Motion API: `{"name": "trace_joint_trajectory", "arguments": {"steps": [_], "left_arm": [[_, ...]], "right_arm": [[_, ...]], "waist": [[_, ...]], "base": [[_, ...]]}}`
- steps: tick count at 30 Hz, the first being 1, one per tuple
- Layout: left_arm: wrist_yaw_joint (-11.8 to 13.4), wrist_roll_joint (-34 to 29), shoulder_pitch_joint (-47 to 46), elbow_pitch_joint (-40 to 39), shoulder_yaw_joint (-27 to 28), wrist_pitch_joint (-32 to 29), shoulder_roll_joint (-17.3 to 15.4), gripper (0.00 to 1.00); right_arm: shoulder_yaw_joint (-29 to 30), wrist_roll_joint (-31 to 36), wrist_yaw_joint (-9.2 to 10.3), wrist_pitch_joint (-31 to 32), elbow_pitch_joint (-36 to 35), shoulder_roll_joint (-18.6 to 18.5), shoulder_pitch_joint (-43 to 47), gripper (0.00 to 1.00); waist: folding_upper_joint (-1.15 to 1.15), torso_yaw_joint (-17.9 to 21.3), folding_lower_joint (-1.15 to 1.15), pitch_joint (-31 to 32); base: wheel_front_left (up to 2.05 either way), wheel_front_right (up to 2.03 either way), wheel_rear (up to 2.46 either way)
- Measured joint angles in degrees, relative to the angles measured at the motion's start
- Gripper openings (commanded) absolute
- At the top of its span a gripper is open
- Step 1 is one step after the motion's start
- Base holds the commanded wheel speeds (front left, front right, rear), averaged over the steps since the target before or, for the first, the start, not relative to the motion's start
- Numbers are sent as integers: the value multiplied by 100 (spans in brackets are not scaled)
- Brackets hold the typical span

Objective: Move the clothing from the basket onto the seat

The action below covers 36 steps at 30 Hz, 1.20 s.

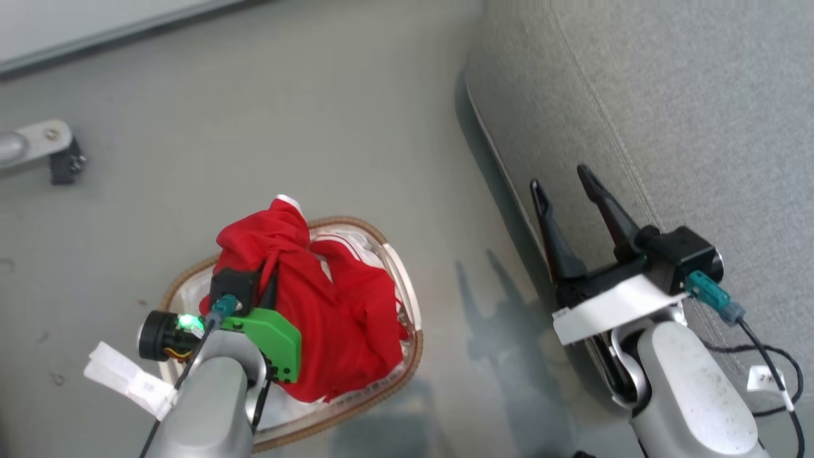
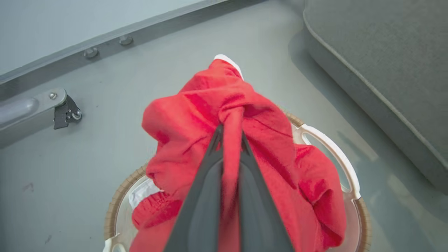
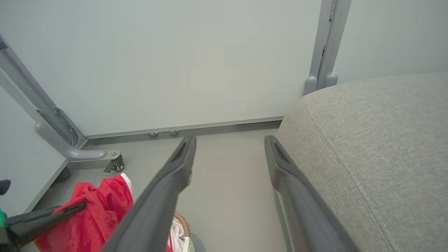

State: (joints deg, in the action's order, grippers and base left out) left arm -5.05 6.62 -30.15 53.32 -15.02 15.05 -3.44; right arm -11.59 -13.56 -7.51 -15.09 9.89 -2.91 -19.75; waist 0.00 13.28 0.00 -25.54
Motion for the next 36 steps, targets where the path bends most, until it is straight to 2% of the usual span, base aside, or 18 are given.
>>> {"name": "trace_joint_trajectory", "arguments": {"steps": [12,21,28,36], "left_arm": [[-105,187,669,-1577,-4,8,52,0],[-146,645,840,-2805,-118,8,55,0],[-2,918,823,-3489,-392,8,59,0],[105,1095,758,-3828,-632,9,59,0]], "right_arm": [[34,101,0,0,157,-55,620,100],[-58,102,0,0,294,-40,984,100],[-170,113,0,0,415,-37,1226,100],[-500,215,0,0,569,-97,1378,100]], "waist": [[0,-421,0,981],[0,-624,0,1630],[0,-736,0,2002],[0,-848,0,2230]], "base": [[0,0,0],[0,0,0],[0,0,0],[0,0,0]]}}
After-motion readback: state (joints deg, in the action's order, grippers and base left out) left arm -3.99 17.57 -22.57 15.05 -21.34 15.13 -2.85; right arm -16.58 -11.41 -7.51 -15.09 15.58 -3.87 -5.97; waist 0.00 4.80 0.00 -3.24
